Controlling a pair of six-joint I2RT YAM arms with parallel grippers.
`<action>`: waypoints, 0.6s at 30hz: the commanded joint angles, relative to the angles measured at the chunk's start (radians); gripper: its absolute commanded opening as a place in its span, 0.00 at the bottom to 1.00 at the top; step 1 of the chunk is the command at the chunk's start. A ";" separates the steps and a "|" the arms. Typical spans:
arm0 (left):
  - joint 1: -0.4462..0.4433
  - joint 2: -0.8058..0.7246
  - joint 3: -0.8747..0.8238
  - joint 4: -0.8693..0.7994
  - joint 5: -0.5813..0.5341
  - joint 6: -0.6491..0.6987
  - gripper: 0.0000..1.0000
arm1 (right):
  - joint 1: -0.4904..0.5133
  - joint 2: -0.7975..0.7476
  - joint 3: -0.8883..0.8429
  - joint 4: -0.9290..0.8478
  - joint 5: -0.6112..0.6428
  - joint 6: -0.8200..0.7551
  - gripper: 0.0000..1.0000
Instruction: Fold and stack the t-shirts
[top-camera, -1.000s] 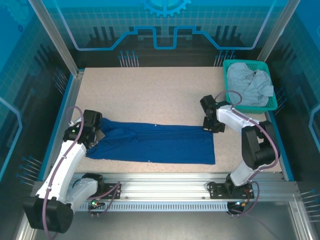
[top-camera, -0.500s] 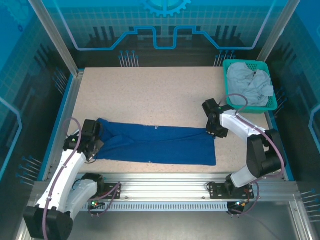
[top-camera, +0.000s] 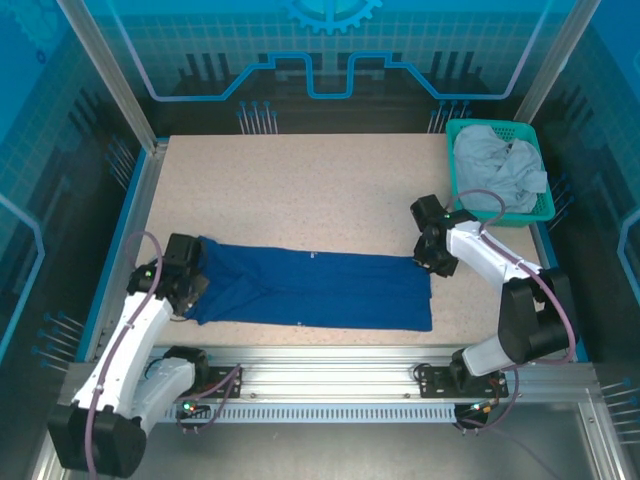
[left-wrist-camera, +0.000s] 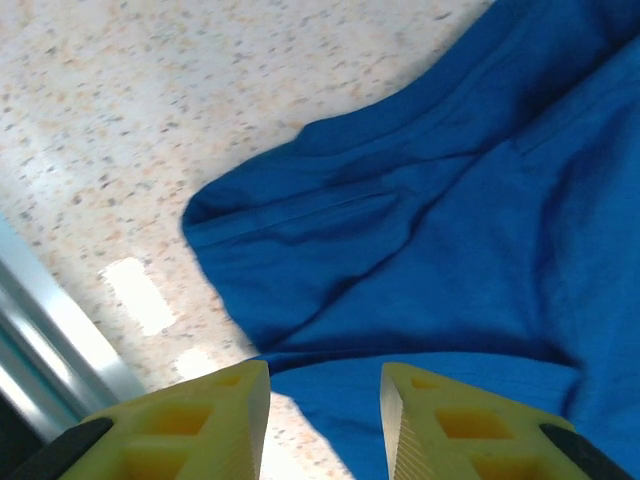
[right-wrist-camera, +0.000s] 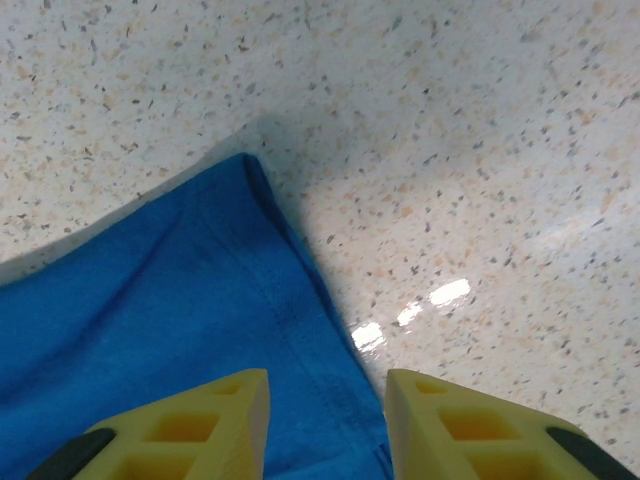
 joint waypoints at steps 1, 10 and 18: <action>0.042 0.062 0.068 0.091 0.062 0.083 0.38 | -0.004 0.014 0.003 0.001 -0.072 0.037 0.32; 0.290 0.375 0.214 0.278 0.342 0.242 0.51 | 0.027 0.059 0.003 0.086 -0.194 -0.013 0.28; 0.411 0.492 0.185 0.294 0.510 0.316 0.27 | 0.025 0.157 0.042 0.214 -0.354 -0.144 0.25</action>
